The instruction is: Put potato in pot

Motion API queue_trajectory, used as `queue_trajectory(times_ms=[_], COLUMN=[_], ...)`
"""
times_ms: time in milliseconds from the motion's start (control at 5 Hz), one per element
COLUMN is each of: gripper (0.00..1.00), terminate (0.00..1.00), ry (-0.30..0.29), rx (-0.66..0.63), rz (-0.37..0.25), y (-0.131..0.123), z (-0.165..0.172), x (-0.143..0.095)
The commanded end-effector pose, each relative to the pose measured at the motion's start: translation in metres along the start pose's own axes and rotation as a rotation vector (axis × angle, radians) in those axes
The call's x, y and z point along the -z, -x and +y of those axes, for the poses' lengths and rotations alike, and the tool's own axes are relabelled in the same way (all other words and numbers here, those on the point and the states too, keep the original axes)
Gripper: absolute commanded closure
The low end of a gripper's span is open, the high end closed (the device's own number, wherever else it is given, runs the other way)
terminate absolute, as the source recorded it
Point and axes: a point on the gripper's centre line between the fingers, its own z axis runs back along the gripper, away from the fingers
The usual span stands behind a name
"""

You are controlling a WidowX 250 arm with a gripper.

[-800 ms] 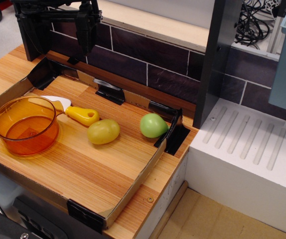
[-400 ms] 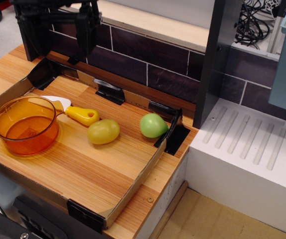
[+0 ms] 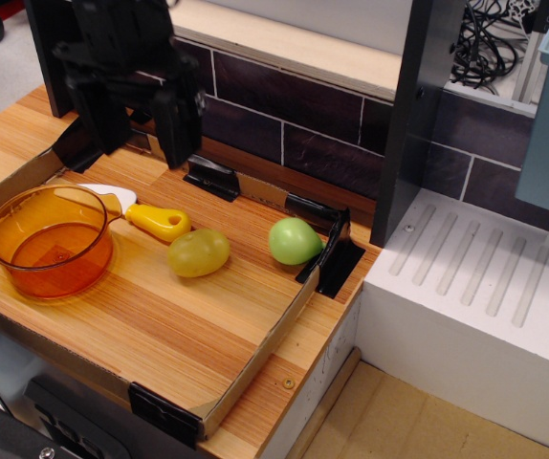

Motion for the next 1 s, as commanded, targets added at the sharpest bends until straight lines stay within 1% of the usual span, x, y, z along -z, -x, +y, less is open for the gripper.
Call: queue_trajectory(times_ms=[0, 200, 400, 600, 800], gripper=[0.0, 0.0, 0.0, 0.0, 0.0], terminate=[0.0, 0.0, 0.0, 0.0, 0.0], ry=[-0.031, -0.04, -0.021, -0.046, -0.057], rx=[0.248, 0.25, 0.236, 0.23, 0.226], rz=[-0.017, -0.022, -0.009, -0.014, -0.027], y=[0.004, 0.007, 0.007, 0.004, 0.001], z=[-0.017, -0.021, -0.021, -0.02, -0.017], x=[0.026, 0.045, 0.054, 0.068, 0.071])
